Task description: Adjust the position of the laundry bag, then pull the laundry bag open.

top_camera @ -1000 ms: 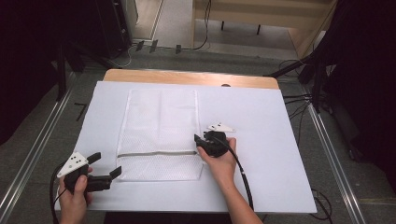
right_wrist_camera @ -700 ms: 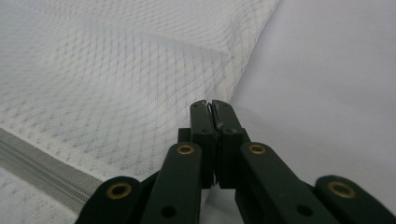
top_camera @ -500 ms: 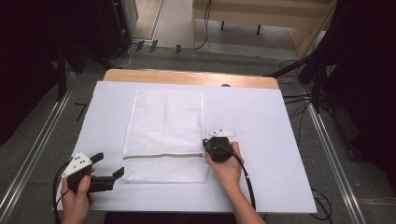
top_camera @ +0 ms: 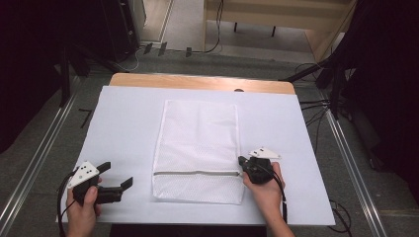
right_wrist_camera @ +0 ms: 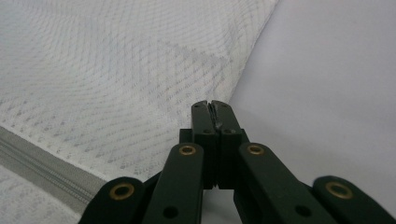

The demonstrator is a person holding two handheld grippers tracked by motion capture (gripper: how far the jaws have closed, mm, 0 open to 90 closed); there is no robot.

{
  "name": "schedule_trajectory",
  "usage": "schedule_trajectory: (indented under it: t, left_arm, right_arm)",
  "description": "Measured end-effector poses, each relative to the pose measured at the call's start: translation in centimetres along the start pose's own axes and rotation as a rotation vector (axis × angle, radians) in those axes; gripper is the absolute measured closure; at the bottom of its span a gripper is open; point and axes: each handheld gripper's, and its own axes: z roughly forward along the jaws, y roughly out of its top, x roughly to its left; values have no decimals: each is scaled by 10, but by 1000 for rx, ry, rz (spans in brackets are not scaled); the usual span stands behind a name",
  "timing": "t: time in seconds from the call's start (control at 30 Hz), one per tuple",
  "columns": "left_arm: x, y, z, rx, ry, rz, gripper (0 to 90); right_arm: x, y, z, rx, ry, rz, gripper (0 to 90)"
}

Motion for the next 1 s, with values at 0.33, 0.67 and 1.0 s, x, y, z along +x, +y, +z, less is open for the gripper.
schedule_trajectory:
  t: [0.33, 0.67, 1.0]
  left_arm:
    - [0, 0, 0, -8, -6, -4, 0]
    - [-13, 4, 6, -4, -31, 17, 0]
    - [-52, 14, 25, 2, -82, -12, 144]
  right_arm:
    - [-22, -16, -46, -128, -14, 99, 494]
    - [-9, -63, -82, -75, 34, 129, 348]
    - [13, -61, -71, -47, 83, 121, 333]
